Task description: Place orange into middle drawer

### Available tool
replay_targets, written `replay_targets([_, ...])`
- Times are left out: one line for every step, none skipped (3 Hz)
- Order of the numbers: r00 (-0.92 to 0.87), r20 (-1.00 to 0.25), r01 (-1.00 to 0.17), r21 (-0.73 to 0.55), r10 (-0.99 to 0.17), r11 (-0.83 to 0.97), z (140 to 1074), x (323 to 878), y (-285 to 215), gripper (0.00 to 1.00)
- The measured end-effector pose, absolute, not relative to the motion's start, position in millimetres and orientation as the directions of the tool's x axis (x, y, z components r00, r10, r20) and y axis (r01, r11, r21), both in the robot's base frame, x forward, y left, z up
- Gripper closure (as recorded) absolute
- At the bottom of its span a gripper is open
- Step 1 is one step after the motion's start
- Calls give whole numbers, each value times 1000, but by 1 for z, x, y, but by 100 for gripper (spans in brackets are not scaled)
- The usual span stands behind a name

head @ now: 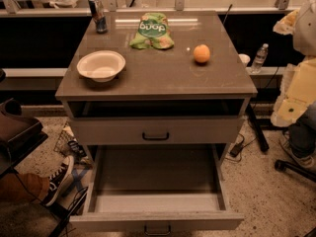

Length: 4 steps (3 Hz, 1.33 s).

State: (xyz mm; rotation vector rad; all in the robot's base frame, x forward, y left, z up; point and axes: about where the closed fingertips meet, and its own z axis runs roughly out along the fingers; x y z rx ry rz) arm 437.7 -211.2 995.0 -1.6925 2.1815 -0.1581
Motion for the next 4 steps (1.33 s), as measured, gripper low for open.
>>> replay_targets([-207, -222, -911, -312, -953, 271, 995, 438, -211, 0])
replay_targets([-193, -290, -896, -338, -937, 289, 995, 457, -202, 0])
replay_targets([-212, -432, -860, -343, -876, 377, 993, 488, -197, 0])
replay_targets([-223, -641, -822, -282, -735, 496, 980, 522, -183, 0])
